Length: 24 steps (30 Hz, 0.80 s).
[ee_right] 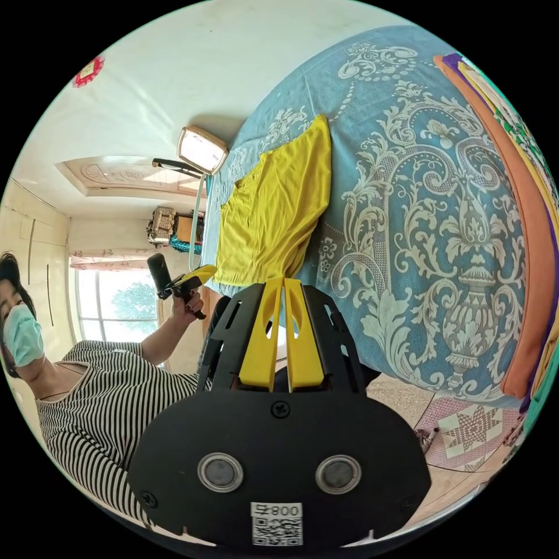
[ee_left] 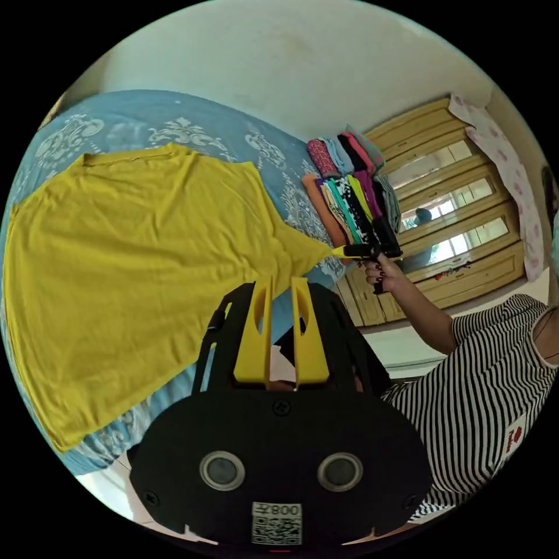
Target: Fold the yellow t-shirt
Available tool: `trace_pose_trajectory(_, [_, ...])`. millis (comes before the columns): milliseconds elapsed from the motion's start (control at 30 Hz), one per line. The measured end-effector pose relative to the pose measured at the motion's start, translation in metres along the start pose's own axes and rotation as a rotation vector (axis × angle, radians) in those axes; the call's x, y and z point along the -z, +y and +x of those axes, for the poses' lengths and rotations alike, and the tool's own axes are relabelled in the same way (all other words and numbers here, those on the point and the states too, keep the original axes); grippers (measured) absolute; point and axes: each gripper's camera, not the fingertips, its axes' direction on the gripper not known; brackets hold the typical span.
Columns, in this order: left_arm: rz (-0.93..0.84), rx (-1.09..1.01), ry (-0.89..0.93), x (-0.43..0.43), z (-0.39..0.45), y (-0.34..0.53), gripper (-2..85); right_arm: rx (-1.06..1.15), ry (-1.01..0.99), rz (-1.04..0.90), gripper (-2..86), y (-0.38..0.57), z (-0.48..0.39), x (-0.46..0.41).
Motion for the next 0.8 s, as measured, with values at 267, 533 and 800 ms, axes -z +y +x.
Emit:
trace_pose_trajectory(267, [-0.194, -0.456, -0.319, -0.121, 0.179, -0.133, 8.5, 0.049, -0.04, 0.012, 0.3, -0.013, -0.005, 0.005])
trace_pose_trajectory(533, [-0.245, -0.44, -0.422, -0.153, 0.228, -0.179, 2.5, 0.053, -0.046, 0.01, 0.4, -0.03, 0.01, -0.002])
trace_pose_trajectory(800, [0.037, -0.046, -0.172, -0.076, 0.19, -0.215, 1.6, -0.066, -0.184, 0.174, 4.9, -0.086, 0.062, 0.003])
